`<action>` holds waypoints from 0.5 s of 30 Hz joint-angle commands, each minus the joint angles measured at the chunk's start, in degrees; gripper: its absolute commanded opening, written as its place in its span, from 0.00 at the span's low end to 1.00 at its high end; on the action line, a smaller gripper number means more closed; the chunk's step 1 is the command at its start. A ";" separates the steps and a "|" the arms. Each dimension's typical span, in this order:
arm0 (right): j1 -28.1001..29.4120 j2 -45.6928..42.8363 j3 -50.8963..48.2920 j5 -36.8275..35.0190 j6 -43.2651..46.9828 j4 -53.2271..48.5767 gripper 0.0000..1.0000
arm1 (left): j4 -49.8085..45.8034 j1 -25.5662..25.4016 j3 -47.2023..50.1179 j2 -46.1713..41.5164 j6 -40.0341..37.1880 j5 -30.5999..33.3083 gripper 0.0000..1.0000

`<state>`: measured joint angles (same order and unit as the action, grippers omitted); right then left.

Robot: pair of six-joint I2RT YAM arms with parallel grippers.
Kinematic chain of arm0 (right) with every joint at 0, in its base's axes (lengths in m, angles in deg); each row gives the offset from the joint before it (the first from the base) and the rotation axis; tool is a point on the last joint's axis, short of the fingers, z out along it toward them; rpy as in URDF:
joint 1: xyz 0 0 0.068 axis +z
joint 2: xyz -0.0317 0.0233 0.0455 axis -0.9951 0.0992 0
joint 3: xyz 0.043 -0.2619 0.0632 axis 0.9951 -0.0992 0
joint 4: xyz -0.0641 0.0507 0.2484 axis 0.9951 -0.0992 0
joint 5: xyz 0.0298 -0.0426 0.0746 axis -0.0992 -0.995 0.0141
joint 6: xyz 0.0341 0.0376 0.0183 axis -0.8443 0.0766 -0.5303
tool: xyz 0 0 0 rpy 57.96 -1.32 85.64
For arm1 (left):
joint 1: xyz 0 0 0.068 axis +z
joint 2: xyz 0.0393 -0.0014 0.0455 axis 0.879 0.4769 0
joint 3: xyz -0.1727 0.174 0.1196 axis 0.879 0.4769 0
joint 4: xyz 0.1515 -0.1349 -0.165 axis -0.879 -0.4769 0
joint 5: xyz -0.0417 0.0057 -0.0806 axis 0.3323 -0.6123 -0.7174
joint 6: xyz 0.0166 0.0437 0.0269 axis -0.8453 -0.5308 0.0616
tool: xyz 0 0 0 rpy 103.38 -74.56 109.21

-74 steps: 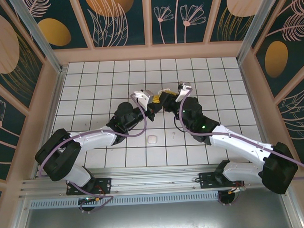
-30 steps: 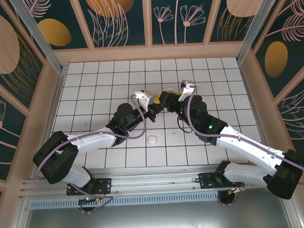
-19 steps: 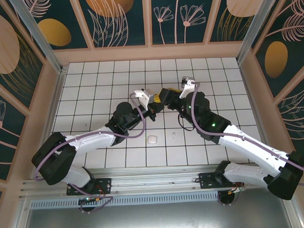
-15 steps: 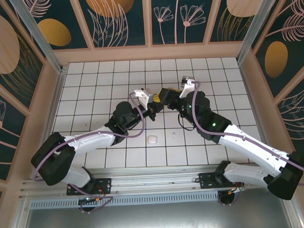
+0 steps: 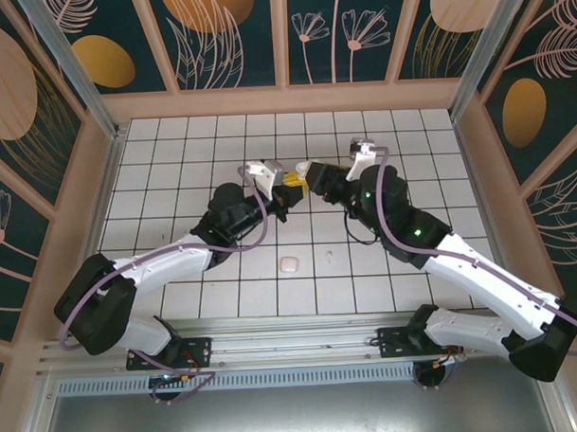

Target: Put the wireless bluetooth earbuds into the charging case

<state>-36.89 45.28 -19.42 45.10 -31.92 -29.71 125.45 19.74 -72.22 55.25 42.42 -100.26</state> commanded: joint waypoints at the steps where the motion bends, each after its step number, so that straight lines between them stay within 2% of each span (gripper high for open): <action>1: -3.98 -2.27 4.79 2.13 4.51 -5.40 0.50 | -1.31 1.81 1.03 -3.38 -1.62 -5.81 0.00; 5: -12.44 0.76 9.90 11.61 6.41 -13.34 0.53 | -6.78 2.79 0.93 -6.64 -8.31 -10.58 0.00; 8: -15.75 3.96 12.12 20.12 7.97 -16.70 0.53 | -11.00 3.20 0.30 -8.27 -12.91 -15.30 0.00; 12: -20.58 6.75 11.09 35.26 8.01 -14.17 0.49 | -11.32 3.55 1.14 -10.23 -15.70 -21.38 0.00; 15: -22.41 8.58 9.75 43.43 7.04 -11.63 0.48 | -9.75 3.67 1.53 -10.74 -15.69 -23.99 0.00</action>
<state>-57.94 52.97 -8.82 75.18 -25.23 -42.15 115.12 22.95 -71.42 45.87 29.57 -118.42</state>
